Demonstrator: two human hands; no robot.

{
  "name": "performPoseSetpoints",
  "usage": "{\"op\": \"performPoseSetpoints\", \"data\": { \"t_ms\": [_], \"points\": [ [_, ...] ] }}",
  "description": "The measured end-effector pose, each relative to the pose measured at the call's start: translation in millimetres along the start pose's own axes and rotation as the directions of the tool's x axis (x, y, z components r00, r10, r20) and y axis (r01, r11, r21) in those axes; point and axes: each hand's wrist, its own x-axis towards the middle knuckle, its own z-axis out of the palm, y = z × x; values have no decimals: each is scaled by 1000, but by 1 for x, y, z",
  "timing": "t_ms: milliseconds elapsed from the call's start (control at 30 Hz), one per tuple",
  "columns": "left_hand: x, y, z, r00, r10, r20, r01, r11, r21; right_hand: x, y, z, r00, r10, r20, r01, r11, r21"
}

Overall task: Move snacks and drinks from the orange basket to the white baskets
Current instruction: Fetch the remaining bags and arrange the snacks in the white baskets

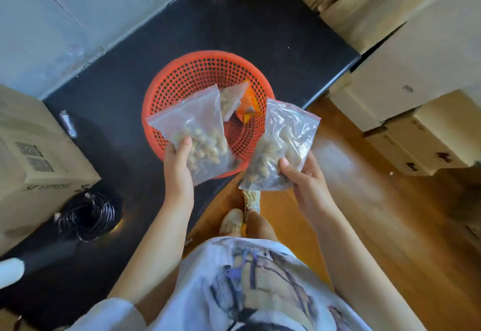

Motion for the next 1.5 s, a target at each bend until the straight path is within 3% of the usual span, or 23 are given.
{"op": "performPoseSetpoints", "data": {
  "t_ms": [167,300,433,667,933,1067,1333,1500],
  "points": [
    [-40,11,7,980,8,200,-36,990,135,-84,9,-20,981,-31,-191,48,995,87],
    [-74,9,19,907,-47,419,-80,956,281,-152,26,-39,929,-15,-370,90,978,186],
    [-111,-1,36,827,-120,549,-143,899,413,-217,49,-57,839,3,-545,191,935,299],
    [-197,-34,76,549,-295,782,-309,798,518,-325,110,-76,624,78,-777,366,850,380],
    [-356,-98,63,249,-427,869,-507,707,493,-461,203,-90,356,236,-904,564,718,409],
    [-442,-140,31,183,-465,866,-533,693,485,-531,255,-101,249,341,-907,649,636,418],
    [-585,-191,-1,-50,-537,842,-671,642,370,-649,338,-114,0,448,-894,765,575,288],
    [-640,-218,-6,-145,-541,829,-723,629,284,-690,371,-114,-104,548,-830,846,488,215]
  ]
}}
